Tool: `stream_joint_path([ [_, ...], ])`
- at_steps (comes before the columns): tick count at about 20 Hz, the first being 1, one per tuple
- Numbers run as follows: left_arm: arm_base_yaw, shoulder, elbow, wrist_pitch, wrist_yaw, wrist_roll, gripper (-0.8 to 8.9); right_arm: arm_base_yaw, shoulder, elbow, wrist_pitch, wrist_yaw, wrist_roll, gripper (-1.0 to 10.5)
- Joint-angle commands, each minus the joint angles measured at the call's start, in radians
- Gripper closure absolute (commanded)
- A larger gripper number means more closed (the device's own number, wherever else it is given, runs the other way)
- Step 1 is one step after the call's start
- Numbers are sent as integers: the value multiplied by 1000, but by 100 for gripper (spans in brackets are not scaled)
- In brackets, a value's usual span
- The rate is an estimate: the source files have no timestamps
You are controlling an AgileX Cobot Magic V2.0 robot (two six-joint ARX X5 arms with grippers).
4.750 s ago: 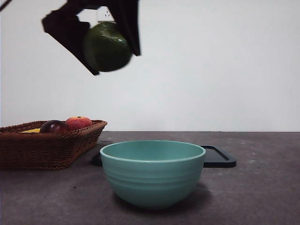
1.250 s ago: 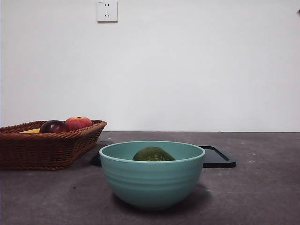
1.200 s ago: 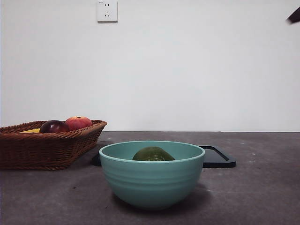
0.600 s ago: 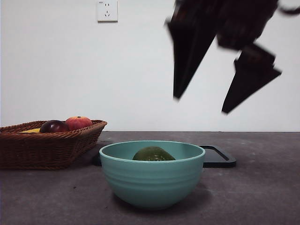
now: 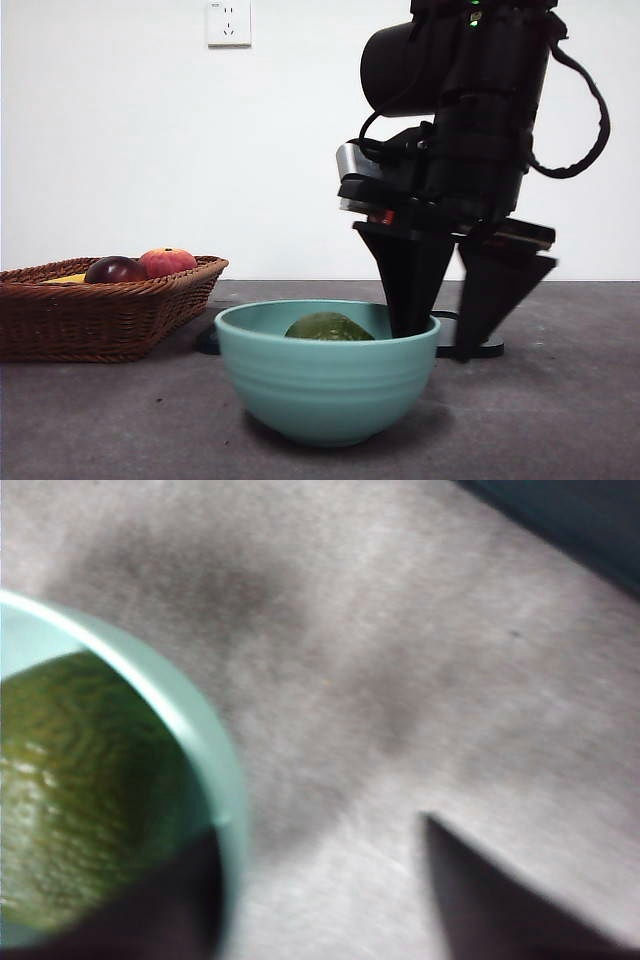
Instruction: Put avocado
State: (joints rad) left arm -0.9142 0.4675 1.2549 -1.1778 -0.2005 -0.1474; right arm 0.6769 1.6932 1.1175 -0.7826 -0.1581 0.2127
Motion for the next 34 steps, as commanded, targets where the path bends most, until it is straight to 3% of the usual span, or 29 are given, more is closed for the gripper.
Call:
stream_joint_path([
  [1,-9,6,10,13,-2,-3,314,8,20,16,24,-36,-11,933],
  [6,-9,6,10,14,-2,-3,314,6,20,33,34,-12,35,940],
  [8,-9,6,10,15,-2,-3,314,-10,26,79,19,94,70,940],
  [18,-9,6,10,19,-2,-3,314,-210,430,723,-144,21,69,940],
  [26,-9,6,10,19,-2,-3,314,-241,506,769,-173,-24,92,938],
  [27,-9,6,10,19,-2,-3,314,-241,509,769,-174,-25,87,909],
  [29,-9,6,10,19,-2,-3,314,-239,510,769,-174,-25,88,701],
  [31,-9,6,10,19,-2,-3,314,-241,505,774,-177,-22,93,585],
  [32,-9,6,10,19,-2,-3,314,-250,494,787,-198,-6,95,562],
  [34,-9,6,10,19,-2,-3,314,-262,446,856,-281,84,80,361],
])
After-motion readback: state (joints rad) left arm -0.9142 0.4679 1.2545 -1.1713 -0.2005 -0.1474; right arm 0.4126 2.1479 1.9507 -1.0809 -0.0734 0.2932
